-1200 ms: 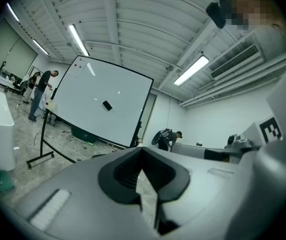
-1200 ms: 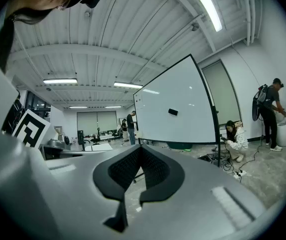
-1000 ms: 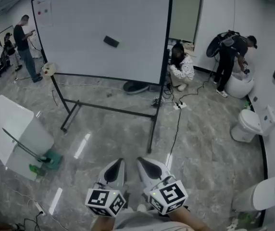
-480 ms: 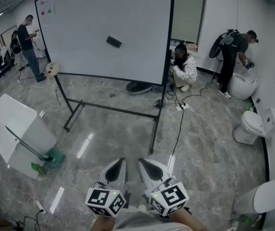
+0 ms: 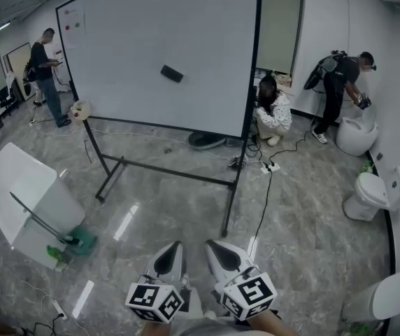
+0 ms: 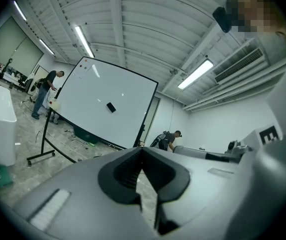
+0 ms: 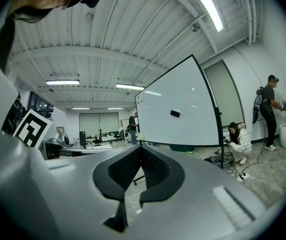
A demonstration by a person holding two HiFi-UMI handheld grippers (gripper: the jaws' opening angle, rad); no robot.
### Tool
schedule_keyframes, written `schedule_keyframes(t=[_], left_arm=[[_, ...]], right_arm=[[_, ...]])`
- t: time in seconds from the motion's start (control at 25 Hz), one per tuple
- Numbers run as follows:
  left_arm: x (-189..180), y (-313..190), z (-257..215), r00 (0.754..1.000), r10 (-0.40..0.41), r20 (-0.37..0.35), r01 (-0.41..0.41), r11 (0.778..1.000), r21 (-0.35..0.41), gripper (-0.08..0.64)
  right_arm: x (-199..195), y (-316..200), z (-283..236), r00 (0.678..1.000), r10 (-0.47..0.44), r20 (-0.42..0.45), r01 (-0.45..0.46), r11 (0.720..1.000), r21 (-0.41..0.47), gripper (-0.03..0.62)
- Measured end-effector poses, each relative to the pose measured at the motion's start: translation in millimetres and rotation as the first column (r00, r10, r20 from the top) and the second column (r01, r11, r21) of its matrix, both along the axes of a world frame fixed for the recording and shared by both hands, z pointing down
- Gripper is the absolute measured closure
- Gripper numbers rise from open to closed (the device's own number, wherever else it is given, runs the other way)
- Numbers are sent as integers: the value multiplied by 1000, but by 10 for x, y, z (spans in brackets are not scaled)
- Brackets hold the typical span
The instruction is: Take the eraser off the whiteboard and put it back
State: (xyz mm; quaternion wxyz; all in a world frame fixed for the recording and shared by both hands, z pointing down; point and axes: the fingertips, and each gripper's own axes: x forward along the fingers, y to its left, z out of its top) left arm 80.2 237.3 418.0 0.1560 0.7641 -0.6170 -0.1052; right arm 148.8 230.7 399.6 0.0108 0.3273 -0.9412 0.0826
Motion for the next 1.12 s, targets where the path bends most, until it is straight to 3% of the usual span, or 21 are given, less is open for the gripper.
schedule_keyframes(t=[0.44,0.68,1.12], left_arm=[[-698,-923,-35,1000,16,0,-16,1000,21,560],[-998,-1562,-63,998,68,0,-68,997,25,560],[-1416,-2316,2,995,97,-31,-97,995,5,560]], right_arm=[[-697,-893,-33,1000,7,-8,-7,999,38,591],[-1144,-1528,-111,999,44,-1,-44,997,61,591],[-1426,-2380,-192,987,153,-46,-146,981,127,591]])
